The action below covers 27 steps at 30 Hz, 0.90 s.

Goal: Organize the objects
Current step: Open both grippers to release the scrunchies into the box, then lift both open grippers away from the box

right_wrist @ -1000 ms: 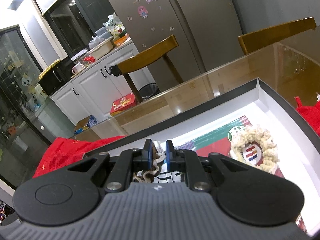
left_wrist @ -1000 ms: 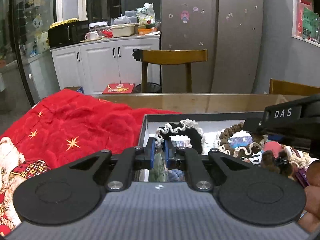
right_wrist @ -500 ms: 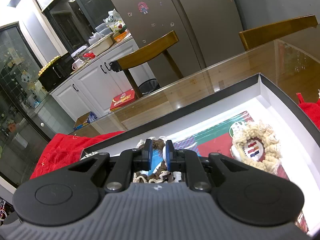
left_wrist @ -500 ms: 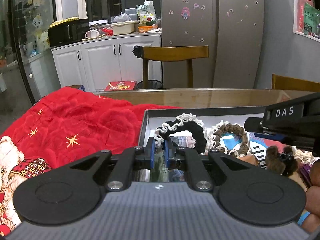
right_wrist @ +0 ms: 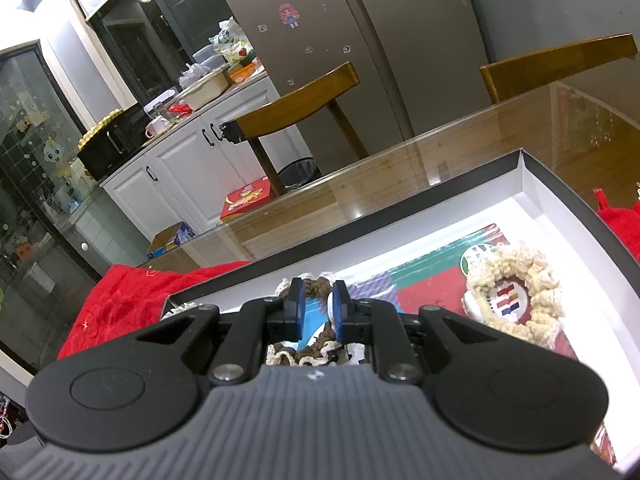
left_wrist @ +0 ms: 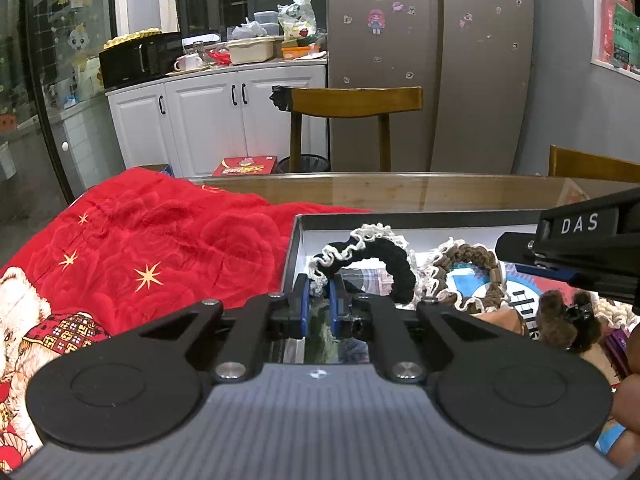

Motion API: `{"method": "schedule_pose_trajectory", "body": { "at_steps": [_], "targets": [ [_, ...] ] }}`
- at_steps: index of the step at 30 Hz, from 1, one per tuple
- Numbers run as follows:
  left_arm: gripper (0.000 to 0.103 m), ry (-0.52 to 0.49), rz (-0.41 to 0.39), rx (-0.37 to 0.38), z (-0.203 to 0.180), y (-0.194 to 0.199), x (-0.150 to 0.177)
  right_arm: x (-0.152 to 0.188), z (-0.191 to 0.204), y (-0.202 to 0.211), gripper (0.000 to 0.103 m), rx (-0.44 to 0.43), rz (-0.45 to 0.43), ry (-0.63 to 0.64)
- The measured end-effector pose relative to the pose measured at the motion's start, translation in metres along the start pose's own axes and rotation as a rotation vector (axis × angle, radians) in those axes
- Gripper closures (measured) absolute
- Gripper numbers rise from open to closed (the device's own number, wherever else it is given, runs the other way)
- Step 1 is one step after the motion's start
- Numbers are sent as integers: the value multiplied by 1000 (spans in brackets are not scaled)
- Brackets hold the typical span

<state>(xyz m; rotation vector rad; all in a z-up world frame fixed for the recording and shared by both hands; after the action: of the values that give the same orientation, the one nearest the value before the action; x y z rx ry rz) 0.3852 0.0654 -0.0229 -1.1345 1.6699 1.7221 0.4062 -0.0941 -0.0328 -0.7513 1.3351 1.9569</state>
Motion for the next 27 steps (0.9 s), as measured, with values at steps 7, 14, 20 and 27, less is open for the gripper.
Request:
{"method": "schedule_pose_trajectory", "body": {
  "at_steps": [7,14,20,27],
  "targets": [
    [88,10,59,50,-1,-1,-1,-13,5,16,71,-41,-30,3],
    [38,16,-9,132,-1,47,-30,-47,14,89,41,-95,-168,10],
    [22,-8,-186,205,3,126,-50,-53,28,163,24,-76,-269,85],
    [21,64,-189,285,27,192,-36,-22,34,220,17,-48,-326,127]
  ]
}}
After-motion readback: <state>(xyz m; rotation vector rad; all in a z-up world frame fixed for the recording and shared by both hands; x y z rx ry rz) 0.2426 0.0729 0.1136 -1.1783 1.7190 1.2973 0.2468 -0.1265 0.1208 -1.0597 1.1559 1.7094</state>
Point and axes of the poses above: each gripper's, at about its wrist camera, not at the fingertips, and y roughly against the way its jaws point, z to its left, x to its underside, the point moved 10 cm from there along -y, roughly the way its jaws point, and after that the axes turned 9 degrees about y, right-handed, at the moved point
